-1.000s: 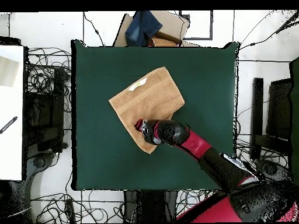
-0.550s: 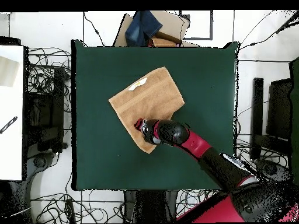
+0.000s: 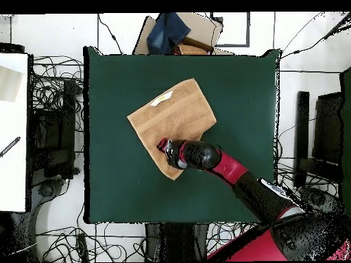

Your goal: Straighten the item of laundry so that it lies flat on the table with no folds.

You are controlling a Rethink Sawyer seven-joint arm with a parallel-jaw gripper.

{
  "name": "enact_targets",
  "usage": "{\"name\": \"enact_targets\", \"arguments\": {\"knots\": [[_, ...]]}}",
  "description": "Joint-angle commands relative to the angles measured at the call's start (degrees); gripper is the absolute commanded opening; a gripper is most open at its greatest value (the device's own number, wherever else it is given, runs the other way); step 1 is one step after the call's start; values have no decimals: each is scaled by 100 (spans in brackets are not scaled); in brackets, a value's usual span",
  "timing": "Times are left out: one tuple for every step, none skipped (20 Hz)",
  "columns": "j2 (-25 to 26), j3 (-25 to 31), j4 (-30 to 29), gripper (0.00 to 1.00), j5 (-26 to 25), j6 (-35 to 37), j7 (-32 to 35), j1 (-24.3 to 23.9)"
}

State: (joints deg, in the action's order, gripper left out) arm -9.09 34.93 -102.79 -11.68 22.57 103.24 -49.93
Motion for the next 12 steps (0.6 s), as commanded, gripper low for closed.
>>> {"name": "enact_targets", "arguments": {"knots": [[3079, 103, 1821, 0, -857, -4497, 1401, 1586], [3093, 113, 1852, 0, -885, -4496, 1429, 1591], [3104, 120, 1879, 0, -921, -4516, 1481, 1601], [3097, 106, 1899, 0, -920, -4555, 1538, 1639], [3079, 85, 1908, 0, -907, -4599, 1604, 1681], [3052, 56, 1912, 0, -884, -4637, 1663, 1729], [3046, 52, 1919, 0, -887, -4631, 1690, 1737], [3037, 39, 1930, 0, -897, -4647, 1724, 1756], [3032, 30, 1946, 0, -914, -4641, 1752, 1766], [3027, 22, 1962, 0, -932, -4635, 1781, 1776], [3003, 2, 1965, 0, -936, -4605, 1800, 1789], [2903, -78, 1923, 0, -853, -4535, 1839, 1858]]}}
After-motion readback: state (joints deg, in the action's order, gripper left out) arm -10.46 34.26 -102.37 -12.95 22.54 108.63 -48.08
